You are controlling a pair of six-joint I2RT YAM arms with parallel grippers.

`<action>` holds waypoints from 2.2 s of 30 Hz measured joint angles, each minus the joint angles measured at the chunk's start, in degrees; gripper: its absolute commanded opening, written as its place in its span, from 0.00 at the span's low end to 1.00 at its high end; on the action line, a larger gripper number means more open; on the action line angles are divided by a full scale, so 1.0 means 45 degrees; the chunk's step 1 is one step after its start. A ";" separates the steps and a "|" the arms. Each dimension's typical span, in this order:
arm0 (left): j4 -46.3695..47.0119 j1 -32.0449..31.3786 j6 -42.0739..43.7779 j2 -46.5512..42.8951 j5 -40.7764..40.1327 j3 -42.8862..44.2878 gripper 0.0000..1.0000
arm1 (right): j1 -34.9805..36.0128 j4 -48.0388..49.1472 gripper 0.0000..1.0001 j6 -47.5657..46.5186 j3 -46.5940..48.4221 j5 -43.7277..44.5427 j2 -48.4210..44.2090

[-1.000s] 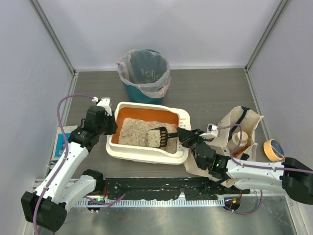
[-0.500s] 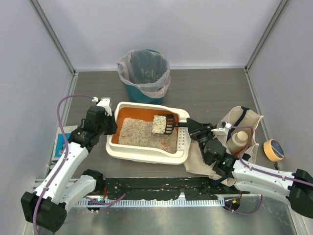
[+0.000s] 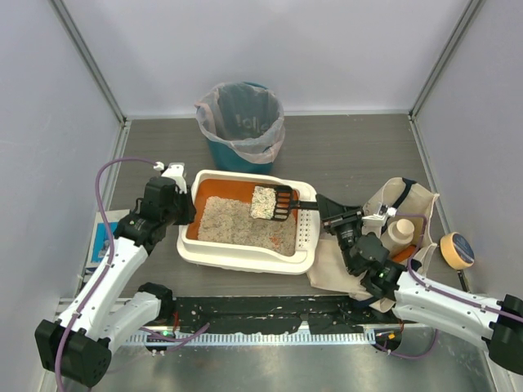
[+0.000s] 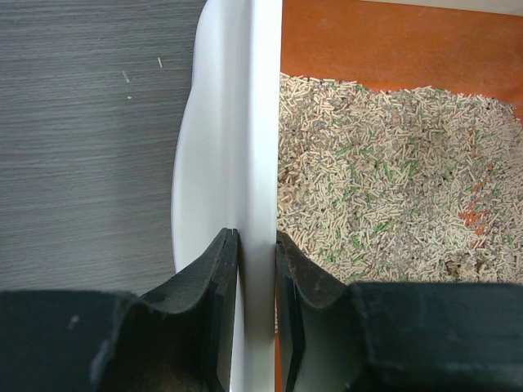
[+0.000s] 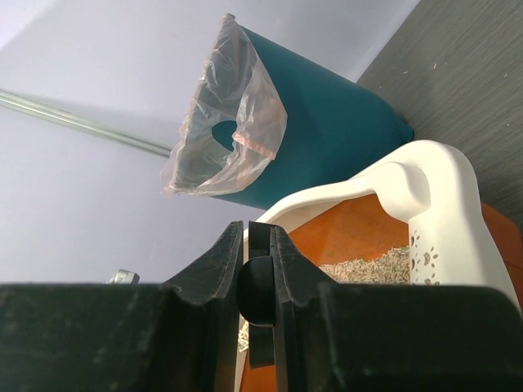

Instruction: Clean the litter box

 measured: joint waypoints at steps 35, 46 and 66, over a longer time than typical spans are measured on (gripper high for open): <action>0.0000 0.0000 0.0000 0.0000 0.0005 0.0000 0.25 | -0.0083 0.1253 0.01 0.1749 -0.1069 -0.0423 0.0389; 0.0000 0.0000 -0.0005 0.0000 0.0005 0.0000 0.25 | -0.0369 0.2254 0.01 0.2953 -0.1107 -0.1030 0.1875; 0.0000 0.0000 0.0000 0.0010 0.0015 0.0000 0.25 | -0.0787 0.2399 0.01 0.2356 -0.0869 -0.1462 0.1331</action>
